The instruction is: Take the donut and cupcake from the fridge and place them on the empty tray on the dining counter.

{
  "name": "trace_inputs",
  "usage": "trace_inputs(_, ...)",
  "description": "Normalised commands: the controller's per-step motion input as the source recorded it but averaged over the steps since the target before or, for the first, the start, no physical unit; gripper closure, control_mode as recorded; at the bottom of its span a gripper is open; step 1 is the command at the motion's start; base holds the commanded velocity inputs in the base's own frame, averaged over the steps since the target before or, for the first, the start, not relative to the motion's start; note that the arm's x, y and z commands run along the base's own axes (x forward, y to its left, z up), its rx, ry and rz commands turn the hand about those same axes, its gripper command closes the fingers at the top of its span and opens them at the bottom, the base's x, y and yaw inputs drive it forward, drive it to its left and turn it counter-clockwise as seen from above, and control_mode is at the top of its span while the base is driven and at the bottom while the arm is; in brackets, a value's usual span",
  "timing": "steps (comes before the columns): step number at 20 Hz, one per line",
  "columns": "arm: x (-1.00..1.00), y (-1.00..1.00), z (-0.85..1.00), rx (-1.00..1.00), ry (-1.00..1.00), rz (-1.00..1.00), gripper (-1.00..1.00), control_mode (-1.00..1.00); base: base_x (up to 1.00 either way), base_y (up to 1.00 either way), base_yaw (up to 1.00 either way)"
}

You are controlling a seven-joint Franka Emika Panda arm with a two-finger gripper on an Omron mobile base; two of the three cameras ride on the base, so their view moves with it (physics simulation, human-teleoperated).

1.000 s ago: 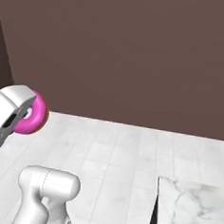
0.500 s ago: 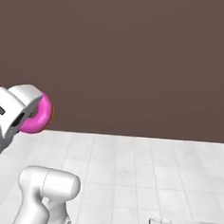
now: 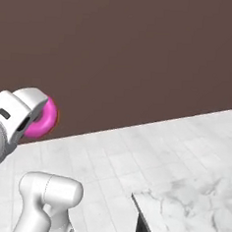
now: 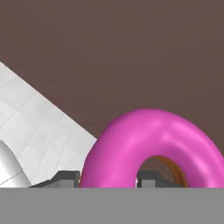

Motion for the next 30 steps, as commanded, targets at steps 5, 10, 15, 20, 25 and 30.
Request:
trace_inputs(5, 0.00, 0.00, 0.00, 0.00, 0.00, 0.00, 1.00, 1.00, 0.06, 0.03, -0.81)
trace_inputs(10, 0.00, 0.00, 0.00, 0.00, 0.00, 0.00, 1.00, 1.00, 0.24, 0.30, -0.86)
trace_inputs(15, 0.00, 0.00, 0.00, 0.00, 0.00, 0.00, 1.00, 1.00, 0.40, 0.74, -0.75)
trace_inputs(20, 0.00, 0.00, 0.00, 0.00, 0.00, 0.00, 1.00, 1.00, 0.57, 0.99, -0.67)
trace_inputs(25, 0.00, 0.00, 0.00, 0.00, 0.00, 0.00, 1.00, 1.00, 0.68, 0.99, -0.63)
trace_inputs(30, 0.00, 0.00, 0.00, 0.00, 0.00, 0.00, 1.00, 1.00, 0.61, 0.76, -0.59)
